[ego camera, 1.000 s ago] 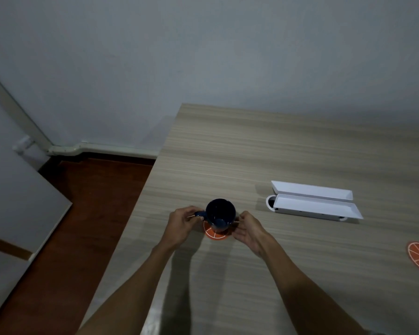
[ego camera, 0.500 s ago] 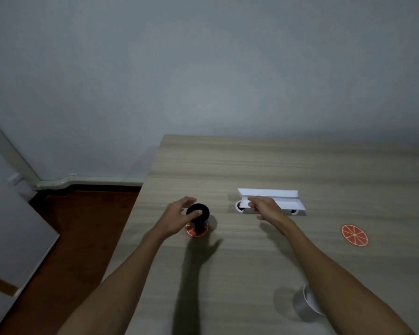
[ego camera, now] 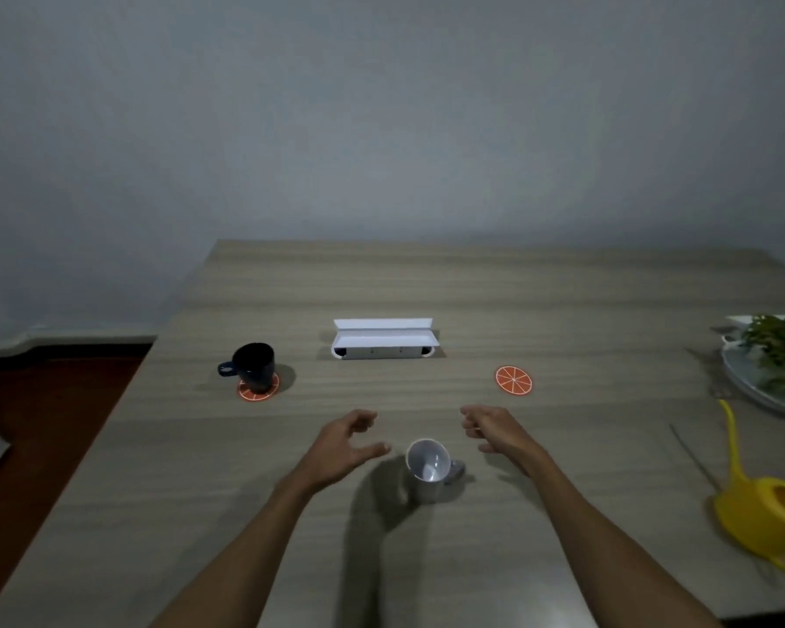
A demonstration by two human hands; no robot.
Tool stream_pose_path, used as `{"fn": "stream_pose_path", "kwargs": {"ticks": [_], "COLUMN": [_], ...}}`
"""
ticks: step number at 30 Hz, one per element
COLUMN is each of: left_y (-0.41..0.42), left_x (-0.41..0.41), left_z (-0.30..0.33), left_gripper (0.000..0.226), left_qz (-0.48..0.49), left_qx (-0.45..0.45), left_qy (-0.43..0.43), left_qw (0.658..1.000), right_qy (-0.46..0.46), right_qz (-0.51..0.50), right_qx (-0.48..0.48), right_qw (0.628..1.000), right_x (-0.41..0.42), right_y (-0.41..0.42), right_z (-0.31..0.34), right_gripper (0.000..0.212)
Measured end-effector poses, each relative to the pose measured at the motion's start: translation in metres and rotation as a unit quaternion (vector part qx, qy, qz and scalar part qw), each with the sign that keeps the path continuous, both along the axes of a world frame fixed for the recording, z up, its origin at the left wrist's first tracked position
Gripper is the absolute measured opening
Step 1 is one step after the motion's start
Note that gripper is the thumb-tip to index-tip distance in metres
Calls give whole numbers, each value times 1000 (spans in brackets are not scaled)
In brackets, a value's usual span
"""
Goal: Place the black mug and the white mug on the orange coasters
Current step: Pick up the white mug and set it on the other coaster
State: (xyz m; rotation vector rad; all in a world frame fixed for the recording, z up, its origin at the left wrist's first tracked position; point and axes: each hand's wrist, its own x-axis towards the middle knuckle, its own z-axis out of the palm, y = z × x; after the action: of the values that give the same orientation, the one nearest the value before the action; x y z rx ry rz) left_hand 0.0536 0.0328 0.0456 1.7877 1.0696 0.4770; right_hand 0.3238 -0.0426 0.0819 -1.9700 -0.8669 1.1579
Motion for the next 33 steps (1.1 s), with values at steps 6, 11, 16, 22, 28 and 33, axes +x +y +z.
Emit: {"fn": "stream_pose_path", "kwargs": {"ticks": [6,11,16,22,28,33], "left_y": [-43,-57,-63,-56,-51,-51], "left_x": [26,37,66,85,84,89], "left_z": [-58,-90,-121,-124,-125,-96], "left_gripper": [90,82,33,18,34,25], "left_qz": [11,46,136,226,229,222], "left_qx": [-40,-96,-228,-354,-417,-491], "left_qy": [33,30,-39,-120,-162,-235], "left_qw": [999,994,963,900,865,809], "right_qy": [-35,-101,-132,-194,-190,-176], "right_qz": [16,77,107,115,113,118], "right_qx": [-36,-20,35,114,145,171], "right_qw": [999,992,985,967,964,962], "right_x": [37,30,28,27,32,38], "right_y": [-43,-55,-41,-32,-33,-28], "right_z": [-75,-106,-129,-137,-137,-108], "right_gripper": [33,40,40,19,12,18]}}
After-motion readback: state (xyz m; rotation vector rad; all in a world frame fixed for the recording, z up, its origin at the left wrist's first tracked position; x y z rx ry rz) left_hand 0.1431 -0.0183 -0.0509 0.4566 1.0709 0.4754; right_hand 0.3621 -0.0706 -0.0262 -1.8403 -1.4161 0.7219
